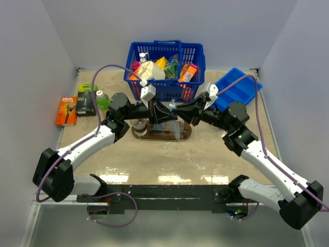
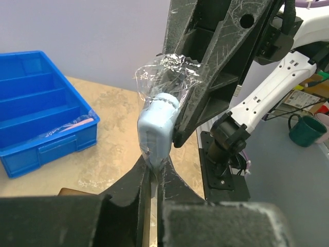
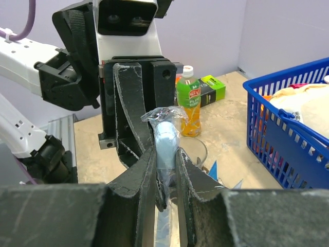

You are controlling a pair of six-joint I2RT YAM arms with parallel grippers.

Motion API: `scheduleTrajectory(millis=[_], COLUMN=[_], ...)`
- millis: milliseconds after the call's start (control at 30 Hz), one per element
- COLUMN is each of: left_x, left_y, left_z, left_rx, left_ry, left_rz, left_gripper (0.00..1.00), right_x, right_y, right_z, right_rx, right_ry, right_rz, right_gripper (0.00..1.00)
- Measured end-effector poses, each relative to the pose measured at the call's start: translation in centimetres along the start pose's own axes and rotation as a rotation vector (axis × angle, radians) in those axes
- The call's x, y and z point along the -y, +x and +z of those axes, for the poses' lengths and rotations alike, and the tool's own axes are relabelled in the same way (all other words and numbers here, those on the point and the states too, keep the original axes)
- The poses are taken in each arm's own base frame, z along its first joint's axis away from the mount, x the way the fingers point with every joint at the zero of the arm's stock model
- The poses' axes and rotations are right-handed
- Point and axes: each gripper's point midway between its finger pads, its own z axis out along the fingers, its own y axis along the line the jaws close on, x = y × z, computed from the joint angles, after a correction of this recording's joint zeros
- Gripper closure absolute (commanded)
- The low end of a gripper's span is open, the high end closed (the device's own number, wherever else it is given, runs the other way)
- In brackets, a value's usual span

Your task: Prepare toiletry sets of a toothbrush and toothpaste on the tray

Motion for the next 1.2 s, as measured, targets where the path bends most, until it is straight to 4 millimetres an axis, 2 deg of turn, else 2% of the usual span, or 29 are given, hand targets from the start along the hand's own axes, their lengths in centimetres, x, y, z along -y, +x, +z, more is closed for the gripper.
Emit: scheduleTrajectory(millis=[33, 67, 167, 300, 567, 733, 867, 1067, 1200], left_x=[0.0, -0.1, -0.3, -1.0, -2.9, -4.2, -4.8, -4.9, -4.9], left_y=[0.0, 0.1, 0.6, 1.9, 3.8, 4.7, 5.0, 5.3, 5.4], left_z=[0.0, 0.0, -0.1, -0.6, -0.9, -1.4, -1.6, -1.7, -1.7], left_rx=[0.0, -0.001, -0.011, -0.054, -0.141, -0.177, -0.189, -0.198, -0.202], left_ry=[-0.001, -0.003, -0.019, -0.081, -0.269, -0.37, -0.414, -0.437, -0.44], left_rz=[0.0, 0.0, 0.003, 0.015, 0.075, 0.08, 0.08, 0.076, 0.074], left_gripper=[1.0, 1.0, 1.0, 1.0, 1.0, 1.0, 1.0, 1.0, 1.0], right_x=[0.1, 0.2, 0.5, 1.6, 2.8, 3.7, 4.0, 2.9, 2.3], right_y=[0.0, 0.0, 0.3, -0.1, -3.8, -4.3, -2.9, 1.2, 3.1], right_z=[0.0, 0.0, -0.2, -0.5, -1.2, -1.6, -1.0, 0.2, 0.7], right_rx=[0.0, 0.0, -0.012, -0.033, -0.05, -0.084, -0.155, -0.292, -0.355], right_ry=[0.008, 0.015, 0.045, 0.116, 0.242, 0.329, 0.375, 0.393, 0.411], right_rz=[0.001, 0.003, 0.015, 0.019, 0.021, 0.067, 0.116, 0.167, 0.174], right_gripper=[0.79, 0.68, 0.54, 0.45, 0.45, 0.47, 0.47, 0.45, 0.46])
